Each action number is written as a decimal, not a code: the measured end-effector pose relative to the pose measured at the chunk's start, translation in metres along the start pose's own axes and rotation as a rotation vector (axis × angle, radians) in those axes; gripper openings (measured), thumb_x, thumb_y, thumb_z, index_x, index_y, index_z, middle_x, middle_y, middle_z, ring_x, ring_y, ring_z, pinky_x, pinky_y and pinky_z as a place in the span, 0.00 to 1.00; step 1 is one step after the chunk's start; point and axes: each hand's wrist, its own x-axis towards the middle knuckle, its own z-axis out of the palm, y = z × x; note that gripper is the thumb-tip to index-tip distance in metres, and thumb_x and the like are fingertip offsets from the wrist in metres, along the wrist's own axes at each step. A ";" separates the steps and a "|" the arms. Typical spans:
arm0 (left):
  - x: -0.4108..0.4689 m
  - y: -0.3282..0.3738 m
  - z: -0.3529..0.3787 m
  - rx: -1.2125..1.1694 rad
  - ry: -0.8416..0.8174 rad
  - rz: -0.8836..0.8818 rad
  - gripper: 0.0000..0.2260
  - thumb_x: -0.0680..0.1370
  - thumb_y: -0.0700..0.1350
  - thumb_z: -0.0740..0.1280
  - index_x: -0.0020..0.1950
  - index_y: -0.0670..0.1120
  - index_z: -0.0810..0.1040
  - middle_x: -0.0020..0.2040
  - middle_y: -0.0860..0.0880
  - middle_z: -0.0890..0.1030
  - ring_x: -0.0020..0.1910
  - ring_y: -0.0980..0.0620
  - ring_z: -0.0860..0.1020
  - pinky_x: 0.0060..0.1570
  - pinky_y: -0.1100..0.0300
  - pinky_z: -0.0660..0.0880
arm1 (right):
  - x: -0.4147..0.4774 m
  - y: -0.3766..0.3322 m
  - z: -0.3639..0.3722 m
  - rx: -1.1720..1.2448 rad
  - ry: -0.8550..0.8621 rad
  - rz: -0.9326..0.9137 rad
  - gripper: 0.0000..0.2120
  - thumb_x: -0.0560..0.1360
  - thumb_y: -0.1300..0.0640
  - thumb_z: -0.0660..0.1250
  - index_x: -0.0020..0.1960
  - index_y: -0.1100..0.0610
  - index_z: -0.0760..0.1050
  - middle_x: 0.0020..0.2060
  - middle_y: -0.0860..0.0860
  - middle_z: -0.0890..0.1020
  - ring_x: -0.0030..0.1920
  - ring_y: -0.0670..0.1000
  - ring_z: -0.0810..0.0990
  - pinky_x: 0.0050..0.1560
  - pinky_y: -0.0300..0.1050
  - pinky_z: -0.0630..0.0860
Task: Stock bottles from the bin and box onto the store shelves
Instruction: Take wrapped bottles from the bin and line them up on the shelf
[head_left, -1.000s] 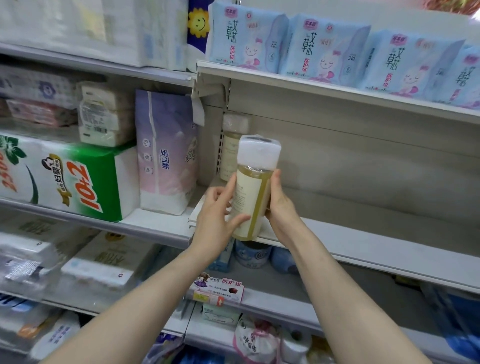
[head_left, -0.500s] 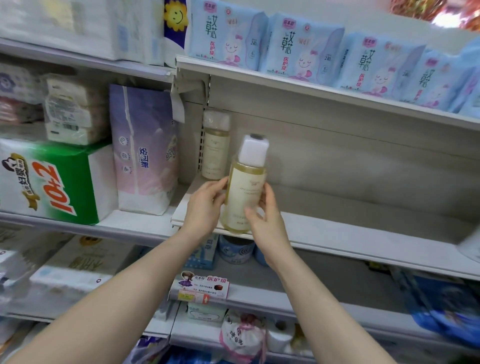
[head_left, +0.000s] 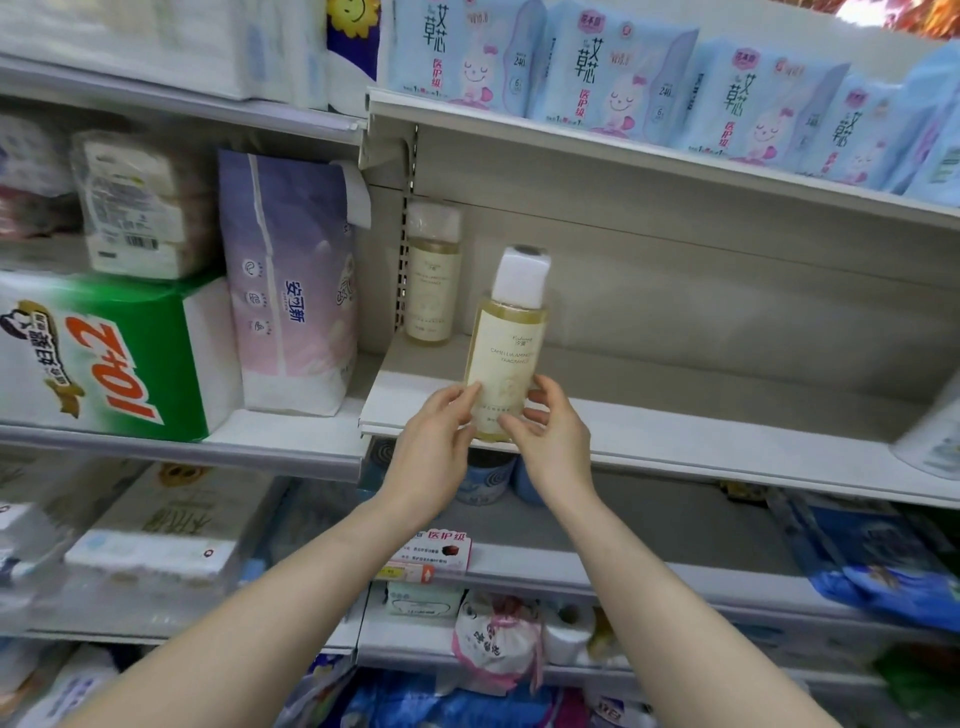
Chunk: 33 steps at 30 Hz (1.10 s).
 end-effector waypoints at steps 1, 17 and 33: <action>0.000 0.000 0.001 -0.003 -0.009 -0.006 0.22 0.80 0.36 0.63 0.74 0.46 0.69 0.69 0.49 0.72 0.61 0.52 0.77 0.63 0.56 0.73 | 0.001 -0.002 0.001 -0.027 0.004 -0.005 0.26 0.74 0.62 0.72 0.70 0.52 0.71 0.57 0.45 0.80 0.42 0.31 0.76 0.45 0.24 0.72; 0.064 -0.023 0.008 0.035 -0.144 -0.180 0.26 0.80 0.33 0.61 0.78 0.46 0.61 0.73 0.46 0.71 0.69 0.52 0.72 0.61 0.72 0.64 | 0.076 0.008 0.015 -0.173 -0.053 -0.004 0.24 0.72 0.59 0.75 0.67 0.55 0.73 0.56 0.49 0.83 0.52 0.47 0.82 0.52 0.38 0.74; 0.139 -0.064 0.038 0.141 -0.226 -0.359 0.31 0.79 0.37 0.60 0.79 0.56 0.57 0.72 0.45 0.72 0.71 0.44 0.70 0.70 0.56 0.66 | 0.180 0.036 0.045 -0.011 -0.144 0.078 0.23 0.70 0.63 0.76 0.61 0.56 0.71 0.52 0.52 0.84 0.47 0.51 0.83 0.53 0.46 0.79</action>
